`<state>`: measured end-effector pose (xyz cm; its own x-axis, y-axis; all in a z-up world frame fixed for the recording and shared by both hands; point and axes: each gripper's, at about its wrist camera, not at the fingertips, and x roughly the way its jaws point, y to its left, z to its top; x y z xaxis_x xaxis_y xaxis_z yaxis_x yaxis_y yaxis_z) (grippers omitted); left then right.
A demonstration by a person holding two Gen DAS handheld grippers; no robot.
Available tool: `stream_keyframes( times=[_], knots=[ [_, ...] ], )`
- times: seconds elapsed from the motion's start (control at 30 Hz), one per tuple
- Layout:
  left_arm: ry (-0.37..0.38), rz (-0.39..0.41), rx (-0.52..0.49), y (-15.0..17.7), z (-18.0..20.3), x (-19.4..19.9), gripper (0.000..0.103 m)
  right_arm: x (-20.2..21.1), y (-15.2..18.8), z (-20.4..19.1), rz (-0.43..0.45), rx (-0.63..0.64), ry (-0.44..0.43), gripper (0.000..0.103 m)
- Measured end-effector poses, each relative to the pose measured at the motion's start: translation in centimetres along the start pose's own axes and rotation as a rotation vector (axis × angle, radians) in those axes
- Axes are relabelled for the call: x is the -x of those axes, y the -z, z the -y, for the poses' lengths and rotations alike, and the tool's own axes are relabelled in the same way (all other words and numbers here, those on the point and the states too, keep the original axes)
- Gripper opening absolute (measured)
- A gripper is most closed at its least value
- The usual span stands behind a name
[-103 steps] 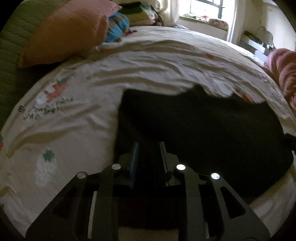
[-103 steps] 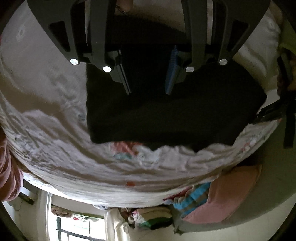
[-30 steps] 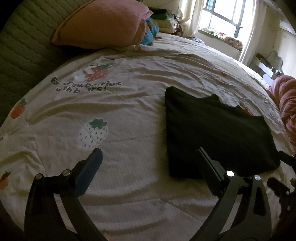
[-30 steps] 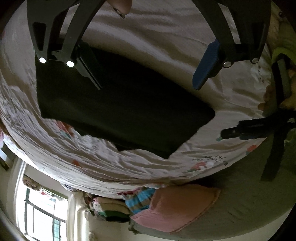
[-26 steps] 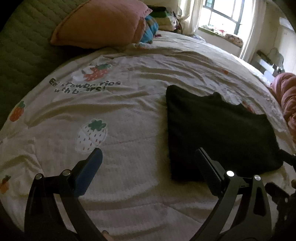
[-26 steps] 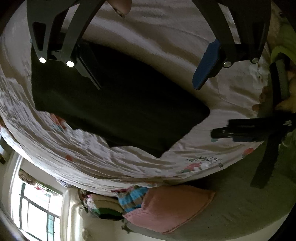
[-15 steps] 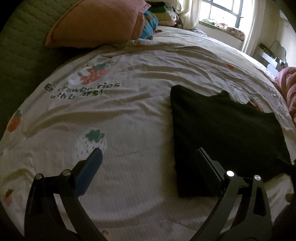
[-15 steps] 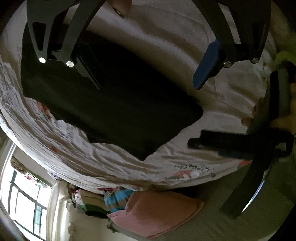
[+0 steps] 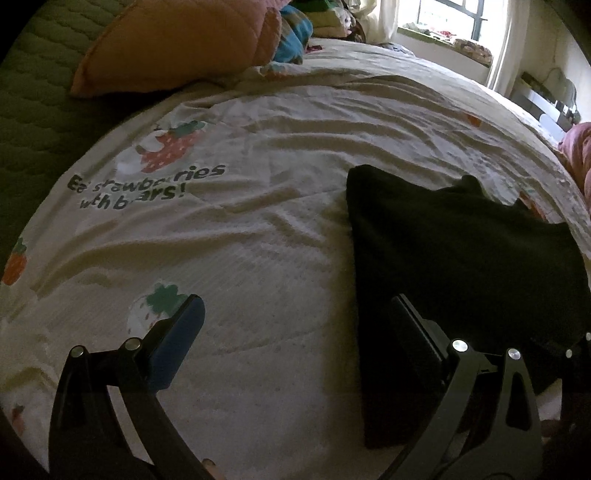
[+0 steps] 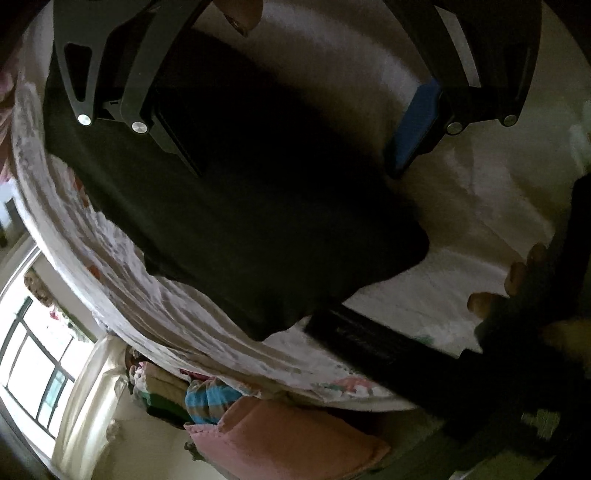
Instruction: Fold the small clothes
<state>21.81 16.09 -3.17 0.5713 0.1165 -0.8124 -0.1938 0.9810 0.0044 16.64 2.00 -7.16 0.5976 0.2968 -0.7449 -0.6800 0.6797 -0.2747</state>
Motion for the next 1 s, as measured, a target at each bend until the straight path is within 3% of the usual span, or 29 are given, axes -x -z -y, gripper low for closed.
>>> stream_keyframes(
  times=[0.23,0.3,0.33,0.43,0.5,0.57,0.67,0.83,0.9,0.97,1.0],
  knots=[
    [0.014,-0.031,0.025,-0.7,-0.2,-2.1,0.093,-2.5,-0.9,-0.3,0.002,0.038,0.072,0.094],
    [0.022,-0.039,0.039,-0.9,-0.3,-2.5,0.093,-2.9,-1.3,-0.1,0.017,0.032,0.081,0.075],
    [0.028,-0.045,0.046,-1.1,-0.4,-2.7,0.093,-3.0,-1.4,0.1,0.022,0.03,0.086,0.073],
    [0.086,-0.071,0.091,-1.7,-0.4,-3.2,0.093,-2.2,-1.4,0.3,0.061,0.032,0.084,0.053],
    [0.145,-0.096,0.126,-2.2,-0.4,-3.6,0.093,-1.2,-1.4,0.1,0.099,0.044,0.092,0.028],
    [0.198,-0.119,0.154,-2.7,-0.2,-4.0,0.093,-0.3,-1.4,0.3,0.139,0.046,0.111,0.023],
    [0.225,-0.155,0.174,-3.3,0.4,-4.9,0.093,0.7,-1.0,1.2,0.175,0.024,0.105,0.019],
    [0.334,-0.236,0.24,-4.0,1.8,-5.8,0.093,2.2,-0.4,2.8,0.221,-0.045,0.078,0.018],
    [0.346,-0.229,0.234,-4.2,2.7,-5.4,0.093,2.9,-0.3,3.7,0.241,-0.089,0.065,0.017],
    [0.367,-0.216,0.241,-4.5,3.4,-4.9,0.086,3.6,-0.2,4.6,0.261,-0.128,0.06,0.017],
    [0.389,-0.213,0.249,-4.7,3.8,-4.6,0.077,3.9,-0.2,4.9,0.268,-0.138,0.06,0.017]
  ],
)
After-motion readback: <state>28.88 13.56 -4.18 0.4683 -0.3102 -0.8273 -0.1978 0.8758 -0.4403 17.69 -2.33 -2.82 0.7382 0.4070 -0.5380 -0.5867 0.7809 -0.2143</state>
